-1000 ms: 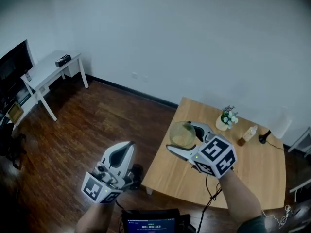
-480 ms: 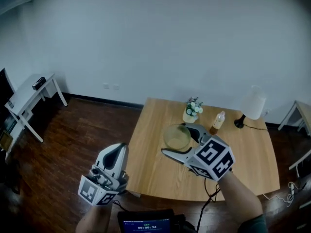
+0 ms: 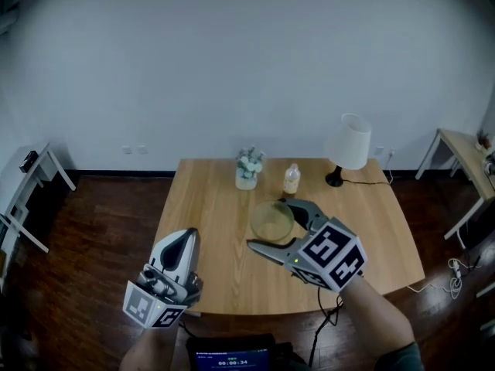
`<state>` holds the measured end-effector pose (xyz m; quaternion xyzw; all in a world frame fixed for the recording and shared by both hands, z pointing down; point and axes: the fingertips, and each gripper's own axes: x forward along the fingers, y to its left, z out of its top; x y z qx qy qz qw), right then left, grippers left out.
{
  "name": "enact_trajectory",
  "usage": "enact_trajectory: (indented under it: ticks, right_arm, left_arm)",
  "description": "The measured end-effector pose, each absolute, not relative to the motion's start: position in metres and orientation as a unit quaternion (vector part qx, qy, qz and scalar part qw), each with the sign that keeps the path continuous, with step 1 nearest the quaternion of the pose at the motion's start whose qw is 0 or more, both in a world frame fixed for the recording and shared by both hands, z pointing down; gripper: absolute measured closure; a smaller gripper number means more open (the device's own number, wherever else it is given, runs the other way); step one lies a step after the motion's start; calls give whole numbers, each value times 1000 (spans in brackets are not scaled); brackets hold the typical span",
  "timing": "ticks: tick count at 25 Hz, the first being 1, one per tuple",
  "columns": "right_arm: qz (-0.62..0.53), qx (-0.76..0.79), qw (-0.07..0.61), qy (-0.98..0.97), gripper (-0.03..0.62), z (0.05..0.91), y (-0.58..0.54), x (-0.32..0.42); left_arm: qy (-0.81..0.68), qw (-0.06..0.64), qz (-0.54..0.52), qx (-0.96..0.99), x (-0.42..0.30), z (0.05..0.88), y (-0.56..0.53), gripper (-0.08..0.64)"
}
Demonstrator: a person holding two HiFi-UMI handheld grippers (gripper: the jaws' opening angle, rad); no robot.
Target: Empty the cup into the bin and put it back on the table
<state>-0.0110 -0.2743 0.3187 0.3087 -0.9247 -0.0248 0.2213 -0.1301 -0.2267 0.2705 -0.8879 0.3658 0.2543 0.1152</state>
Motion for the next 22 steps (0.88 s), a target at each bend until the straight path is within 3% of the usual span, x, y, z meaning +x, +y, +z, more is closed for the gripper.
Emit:
enact_trajectory:
  ticks: [8, 22]
  right_arm:
    - [-3, 360, 209, -909, 198, 320, -271, 77]
    - [33, 464, 207, -861, 198, 329, -286, 161]
  left_arm:
    - [318, 102, 249, -909, -46, 272, -231, 568]
    - [200, 73, 257, -942, 34, 270, -266, 568]
